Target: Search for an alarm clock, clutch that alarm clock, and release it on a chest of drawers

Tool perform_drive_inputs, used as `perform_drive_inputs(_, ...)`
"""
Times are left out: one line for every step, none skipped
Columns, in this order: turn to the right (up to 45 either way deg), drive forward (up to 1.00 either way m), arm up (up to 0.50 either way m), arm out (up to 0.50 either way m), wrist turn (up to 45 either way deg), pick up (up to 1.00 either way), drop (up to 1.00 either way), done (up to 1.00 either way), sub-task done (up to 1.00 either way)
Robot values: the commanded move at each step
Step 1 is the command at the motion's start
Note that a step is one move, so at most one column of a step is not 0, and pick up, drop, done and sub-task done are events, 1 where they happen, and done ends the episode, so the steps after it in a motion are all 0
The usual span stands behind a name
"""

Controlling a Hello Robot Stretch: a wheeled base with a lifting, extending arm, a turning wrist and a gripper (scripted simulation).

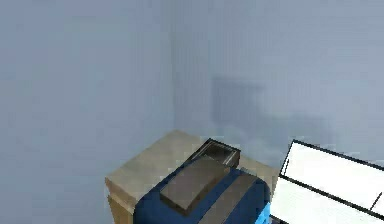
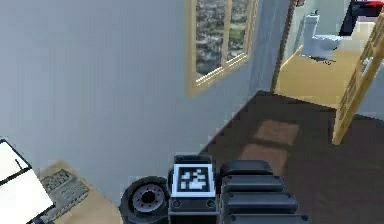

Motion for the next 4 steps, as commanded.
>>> perform_drive_inputs(-33.0,0.00,0.00,0.00,0.0,0.00,0.00,0.00,0.00)
perform_drive_inputs(0.0,0.00,0.00,0.24,0.0,0.00,0.00,0.00,0.00)
perform_drive_inputs(0.0,0.00,0.00,0.00,39.0,0.00,0.00,0.00,0.00)
perform_drive_inputs(0.0,0.00,-0.26,0.00,0.0,0.00,0.00,0.00,0.00)
